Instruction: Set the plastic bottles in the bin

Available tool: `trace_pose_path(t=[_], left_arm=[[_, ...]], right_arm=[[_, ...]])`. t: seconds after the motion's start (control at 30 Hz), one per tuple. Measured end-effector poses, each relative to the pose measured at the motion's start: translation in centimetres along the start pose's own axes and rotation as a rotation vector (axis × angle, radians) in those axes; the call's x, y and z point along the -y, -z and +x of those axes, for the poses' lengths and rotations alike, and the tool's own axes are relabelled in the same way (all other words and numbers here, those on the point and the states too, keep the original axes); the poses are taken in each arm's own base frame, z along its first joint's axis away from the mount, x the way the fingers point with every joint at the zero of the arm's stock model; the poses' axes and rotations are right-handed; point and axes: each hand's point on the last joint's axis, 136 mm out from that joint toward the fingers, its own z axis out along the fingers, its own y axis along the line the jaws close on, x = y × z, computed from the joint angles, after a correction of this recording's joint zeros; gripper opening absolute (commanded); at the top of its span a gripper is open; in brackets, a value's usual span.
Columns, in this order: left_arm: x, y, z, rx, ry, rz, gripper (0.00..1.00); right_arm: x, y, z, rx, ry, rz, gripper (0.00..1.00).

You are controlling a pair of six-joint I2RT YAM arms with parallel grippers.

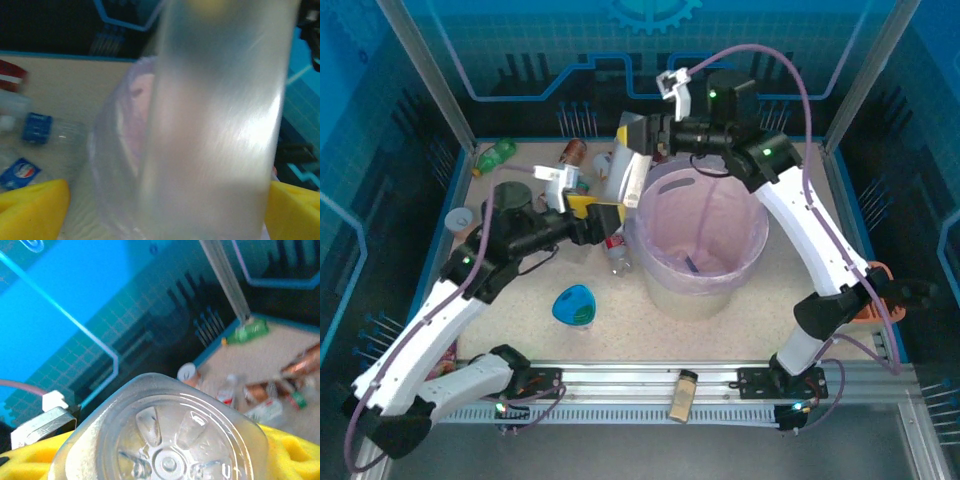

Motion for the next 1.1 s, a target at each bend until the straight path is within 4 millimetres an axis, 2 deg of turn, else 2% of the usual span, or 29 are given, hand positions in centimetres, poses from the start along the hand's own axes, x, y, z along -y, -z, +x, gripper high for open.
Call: trace_pose_path(t=[0.07, 0.13, 0.2, 0.37, 0.53, 0.67, 0.73, 0.93, 1.0, 1.1], left_arm=[[-1.3, 1.7, -0.8, 0.057, 0.030, -0.081, 0.99], [-4.6, 3.5, -1.3, 0.116, 0.098, -0.217, 0.99], [-8.2, 4.7, -0.8, 0.144, 0.171, -0.338, 0.99], [-16.5, 5.4, 3.9, 0.069, 0.338, -0.579, 0.99], [-22.1, 6.4, 7.4, 0.012, 0.426, -0.754, 0.99], [-25.4, 7.0, 8.8, -0.003, 0.473, -0.848, 0.99], [-27.0, 7.1, 9.4, -0.015, 0.487, -0.890, 0.99], [-30.8, 6.8, 10.1, -0.044, 0.521, -0.960, 0.97], [-32.0, 6.7, 10.5, -0.060, 0.532, -0.979, 0.94], [-33.2, 6.5, 11.1, -0.083, 0.545, -1.000, 0.92]], right_arm=[[-0.4, 1.0, -1.4, 0.038, 0.026, -0.004, 0.46], [-0.4, 2.5, -2.6, 0.074, 0.041, 0.006, 0.46], [-0.3, 4.1, -3.4, 0.103, 0.058, 0.023, 0.46], [0.5, 9.2, -4.9, 0.174, 0.135, 0.151, 0.44], [1.3, 14.0, -4.0, 0.176, 0.236, 0.344, 0.40], [3.4, 15.1, -1.2, 0.099, 0.258, 0.464, 0.40], [5.6, 14.7, 1.2, 0.027, 0.241, 0.520, 0.39], [11.8, 11.9, 9.8, -0.213, 0.145, 0.609, 0.39], [13.2, 11.0, 12.8, -0.282, 0.114, 0.622, 0.39], [14.3, 9.7, 16.6, -0.351, 0.073, 0.617, 0.39]])
